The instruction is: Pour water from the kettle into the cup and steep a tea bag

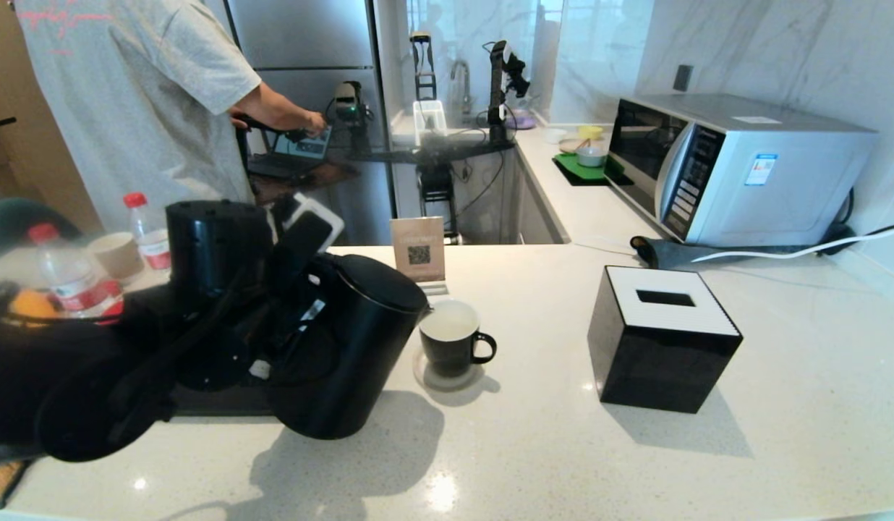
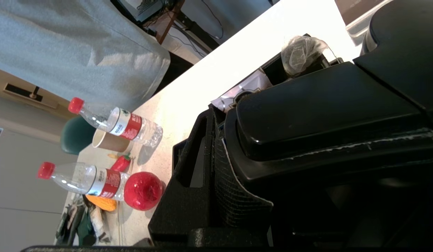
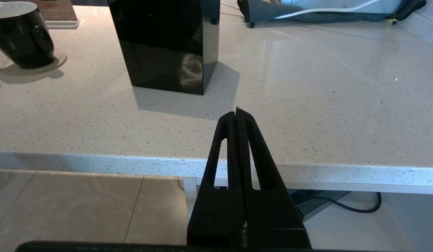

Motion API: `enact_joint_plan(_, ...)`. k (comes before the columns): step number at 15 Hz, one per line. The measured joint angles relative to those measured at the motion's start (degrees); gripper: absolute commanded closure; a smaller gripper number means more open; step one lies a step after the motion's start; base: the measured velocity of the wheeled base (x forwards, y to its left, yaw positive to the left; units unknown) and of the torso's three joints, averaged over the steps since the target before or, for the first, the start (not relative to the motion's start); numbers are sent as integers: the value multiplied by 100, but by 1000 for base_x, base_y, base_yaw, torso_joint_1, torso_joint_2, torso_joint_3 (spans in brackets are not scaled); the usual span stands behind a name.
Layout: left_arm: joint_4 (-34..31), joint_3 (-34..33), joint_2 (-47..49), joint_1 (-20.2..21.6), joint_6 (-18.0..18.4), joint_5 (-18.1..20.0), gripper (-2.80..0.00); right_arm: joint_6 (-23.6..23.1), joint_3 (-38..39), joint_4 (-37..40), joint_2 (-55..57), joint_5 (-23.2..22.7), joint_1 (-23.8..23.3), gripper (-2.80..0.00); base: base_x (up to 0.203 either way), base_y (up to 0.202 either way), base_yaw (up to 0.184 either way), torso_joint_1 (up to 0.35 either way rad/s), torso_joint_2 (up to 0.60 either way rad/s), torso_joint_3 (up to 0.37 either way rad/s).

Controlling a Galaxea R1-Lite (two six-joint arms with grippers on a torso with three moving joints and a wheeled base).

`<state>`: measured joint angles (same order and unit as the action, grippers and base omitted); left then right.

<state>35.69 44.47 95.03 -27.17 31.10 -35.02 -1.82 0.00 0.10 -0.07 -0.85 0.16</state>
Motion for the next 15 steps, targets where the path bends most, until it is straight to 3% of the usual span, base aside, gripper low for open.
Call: enact_joint_plan(15,-11,484,324,37,623,-1,0,0,0,0,0,1,0,0,0,0,0,0,0,0)
